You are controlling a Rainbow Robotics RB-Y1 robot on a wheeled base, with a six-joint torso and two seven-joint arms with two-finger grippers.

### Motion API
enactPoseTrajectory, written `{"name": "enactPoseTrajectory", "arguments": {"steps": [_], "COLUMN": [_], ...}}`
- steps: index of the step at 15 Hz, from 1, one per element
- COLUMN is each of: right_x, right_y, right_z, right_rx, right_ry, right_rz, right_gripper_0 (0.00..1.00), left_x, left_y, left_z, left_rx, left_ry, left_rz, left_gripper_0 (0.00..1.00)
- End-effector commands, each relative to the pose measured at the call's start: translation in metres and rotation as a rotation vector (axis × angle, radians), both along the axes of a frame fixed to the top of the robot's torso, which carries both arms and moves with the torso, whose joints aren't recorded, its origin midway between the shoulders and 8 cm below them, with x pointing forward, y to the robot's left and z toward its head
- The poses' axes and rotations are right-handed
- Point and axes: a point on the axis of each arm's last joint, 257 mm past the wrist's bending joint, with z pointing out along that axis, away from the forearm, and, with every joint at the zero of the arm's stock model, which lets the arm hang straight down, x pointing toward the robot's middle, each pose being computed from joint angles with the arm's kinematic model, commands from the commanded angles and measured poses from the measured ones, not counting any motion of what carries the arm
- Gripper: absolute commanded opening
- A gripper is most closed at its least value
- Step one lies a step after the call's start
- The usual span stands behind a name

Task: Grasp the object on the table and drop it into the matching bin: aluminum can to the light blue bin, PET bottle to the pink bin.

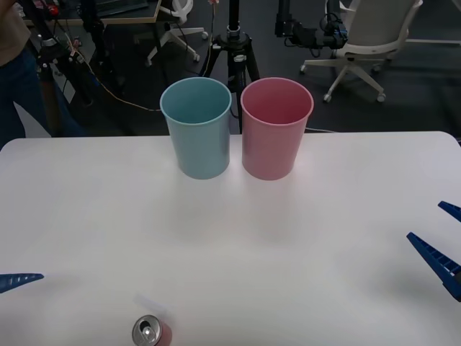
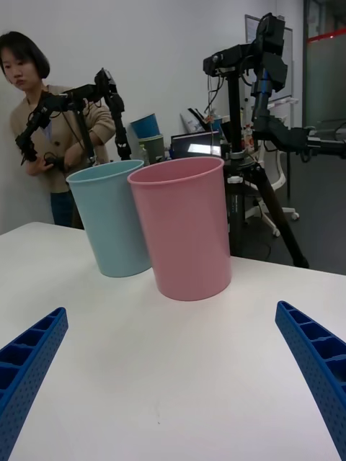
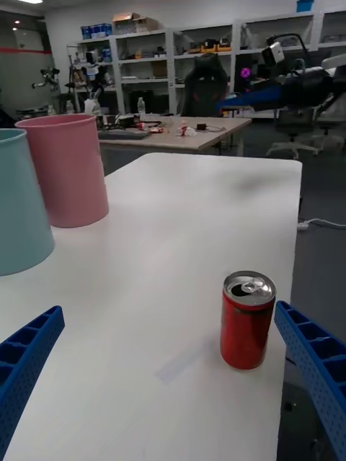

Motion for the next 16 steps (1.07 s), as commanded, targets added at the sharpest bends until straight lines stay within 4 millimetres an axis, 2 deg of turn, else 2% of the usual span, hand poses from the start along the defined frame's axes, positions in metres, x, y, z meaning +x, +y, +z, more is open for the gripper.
{"name": "enactPoseTrajectory", "arguments": {"steps": [1, 5, 7, 12, 16], "right_x": [0.000, 0.000, 0.000, 0.000, 0.000], "right_y": [0.000, 0.000, 0.000, 0.000, 0.000], "right_z": [0.000, 0.000, 0.000, 0.000, 0.000], "right_rx": [0.000, 0.000, 0.000, 0.000, 0.000], "right_ry": [0.000, 0.000, 0.000, 0.000, 0.000], "right_rz": [0.000, 0.000, 0.000, 0.000, 0.000], "right_gripper_0": [1.00, 1.00, 1.00, 1.00, 1.00], "left_x": [0.004, 0.005, 0.007, 0.005, 0.009], "left_y": [-0.001, 0.000, 0.001, -0.025, -0.044], "left_z": [-0.014, -0.040, -0.047, -0.081, -0.094], "left_rx": [0.040, 0.107, 0.119, 0.098, 0.081], "left_ry": [-0.055, -0.095, -0.097, -0.011, -0.008], "left_rz": [-0.022, -0.043, -0.042, -0.072, -0.060], "left_gripper_0": [1.00, 1.00, 1.00, 1.00, 1.00]}}
